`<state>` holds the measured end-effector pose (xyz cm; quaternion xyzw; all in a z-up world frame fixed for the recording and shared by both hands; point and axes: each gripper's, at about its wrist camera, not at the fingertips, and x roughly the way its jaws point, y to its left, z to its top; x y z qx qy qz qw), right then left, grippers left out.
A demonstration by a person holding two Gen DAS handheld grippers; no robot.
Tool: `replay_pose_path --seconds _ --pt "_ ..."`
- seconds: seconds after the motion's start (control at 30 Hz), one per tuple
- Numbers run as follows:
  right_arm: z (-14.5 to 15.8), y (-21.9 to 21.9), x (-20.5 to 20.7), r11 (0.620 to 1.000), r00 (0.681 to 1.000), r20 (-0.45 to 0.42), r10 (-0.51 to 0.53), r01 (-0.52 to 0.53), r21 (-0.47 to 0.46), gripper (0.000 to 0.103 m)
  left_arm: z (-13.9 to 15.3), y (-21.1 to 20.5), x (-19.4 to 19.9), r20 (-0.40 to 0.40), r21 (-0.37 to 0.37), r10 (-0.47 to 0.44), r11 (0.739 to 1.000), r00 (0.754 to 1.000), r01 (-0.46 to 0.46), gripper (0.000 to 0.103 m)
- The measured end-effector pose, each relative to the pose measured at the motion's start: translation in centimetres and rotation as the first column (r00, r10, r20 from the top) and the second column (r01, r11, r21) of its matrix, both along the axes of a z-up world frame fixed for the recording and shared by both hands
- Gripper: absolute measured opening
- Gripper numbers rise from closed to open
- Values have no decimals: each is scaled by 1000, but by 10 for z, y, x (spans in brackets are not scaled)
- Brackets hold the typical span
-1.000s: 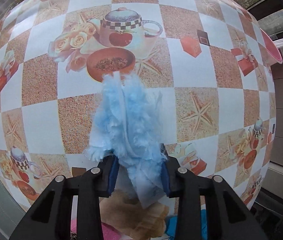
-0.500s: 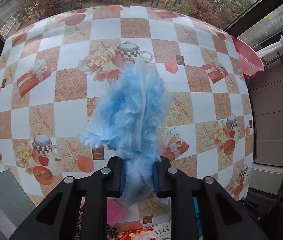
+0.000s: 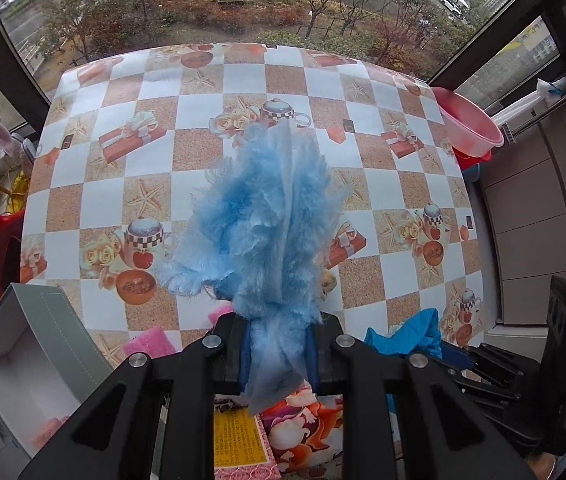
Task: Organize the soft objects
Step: 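Carry the blue duster and blue gloves over the white box with both tools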
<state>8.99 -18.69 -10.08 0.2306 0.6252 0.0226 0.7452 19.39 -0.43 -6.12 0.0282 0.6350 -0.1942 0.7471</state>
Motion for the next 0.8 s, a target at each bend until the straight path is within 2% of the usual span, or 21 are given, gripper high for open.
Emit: replay_pose_path --seconds 0.33,0.8 --pt "28 15 -33 999 999 19 -29 30 -26 29 37 32 -54 25 -15 -45 999 999 45 23" --pt "42 41 -91 996 997 -8 -82 81 -39 29 50 66 -128 0 -38 -149 988 989 149 24"
